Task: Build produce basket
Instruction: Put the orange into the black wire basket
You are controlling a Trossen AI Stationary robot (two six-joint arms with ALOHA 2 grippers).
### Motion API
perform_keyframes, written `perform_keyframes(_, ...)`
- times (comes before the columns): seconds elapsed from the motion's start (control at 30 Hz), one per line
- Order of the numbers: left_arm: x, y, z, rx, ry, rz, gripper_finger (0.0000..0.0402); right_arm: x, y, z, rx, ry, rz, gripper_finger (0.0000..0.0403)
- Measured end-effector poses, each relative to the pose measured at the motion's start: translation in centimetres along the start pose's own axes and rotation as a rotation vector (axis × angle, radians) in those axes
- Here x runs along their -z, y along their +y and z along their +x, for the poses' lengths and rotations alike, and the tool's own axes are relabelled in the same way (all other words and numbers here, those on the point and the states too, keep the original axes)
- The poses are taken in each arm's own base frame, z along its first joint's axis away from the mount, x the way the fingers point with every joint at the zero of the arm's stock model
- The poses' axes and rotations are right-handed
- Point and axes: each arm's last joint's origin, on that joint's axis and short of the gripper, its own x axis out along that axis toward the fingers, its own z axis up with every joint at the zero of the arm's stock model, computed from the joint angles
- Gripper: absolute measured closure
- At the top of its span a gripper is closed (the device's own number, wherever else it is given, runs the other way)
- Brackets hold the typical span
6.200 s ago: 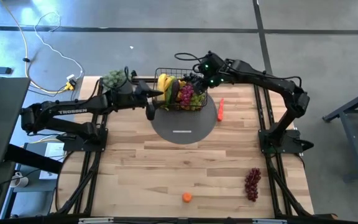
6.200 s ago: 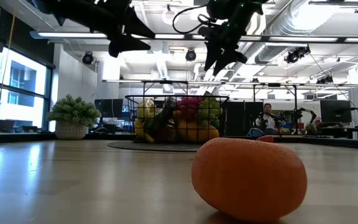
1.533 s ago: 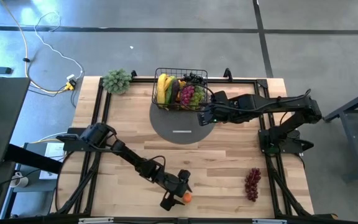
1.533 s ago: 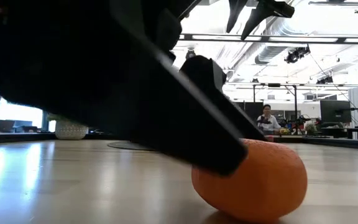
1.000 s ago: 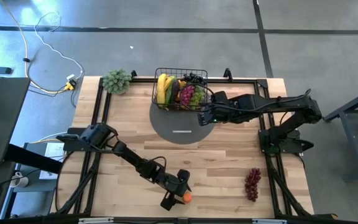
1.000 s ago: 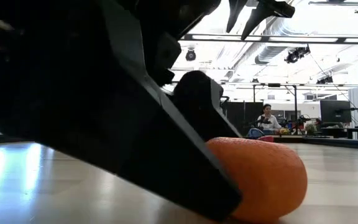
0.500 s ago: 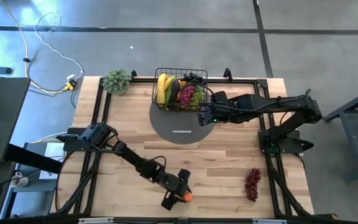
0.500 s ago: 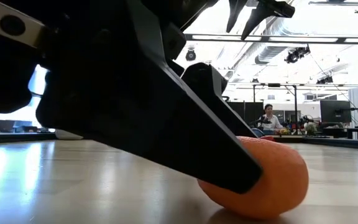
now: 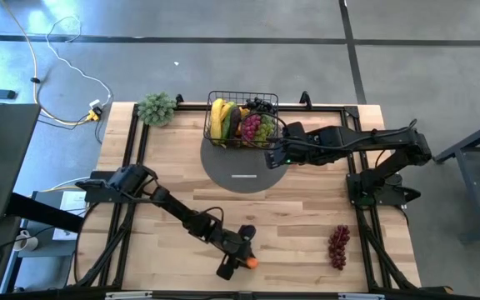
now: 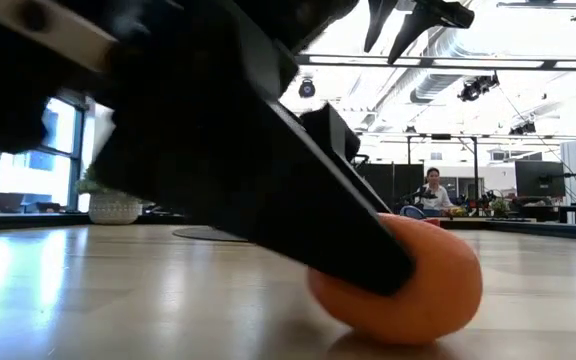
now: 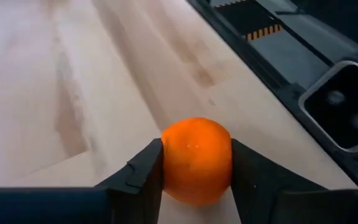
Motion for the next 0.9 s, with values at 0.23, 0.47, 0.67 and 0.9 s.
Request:
perform_keyframes(0.23,-0.8,2.6,-1.3,-0.11,0.021,-0.109,0.0266,-0.3,-0.1,0.1,0.005,-0.002,-0.062,0.0237)
perform_keyframes(0.47,-2.5,6.5,-4.0,-0.238,0.016,-0.191,0.0267,-1.3,-0.7,0.6,0.027,0.003,-0.148,0.0237)
perform_keyframes(0.67,-3.6,10.8,-7.0,-0.339,0.008,-0.259,0.0268,-2.6,-1.6,0.3,0.03,-0.015,-0.189,0.0237)
perform_keyframes(0.9,-4.8,14.2,-11.6,-0.468,0.031,-0.232,0.0268,-4.3,-2.9,-0.6,0.023,-0.08,-0.178,0.0237)
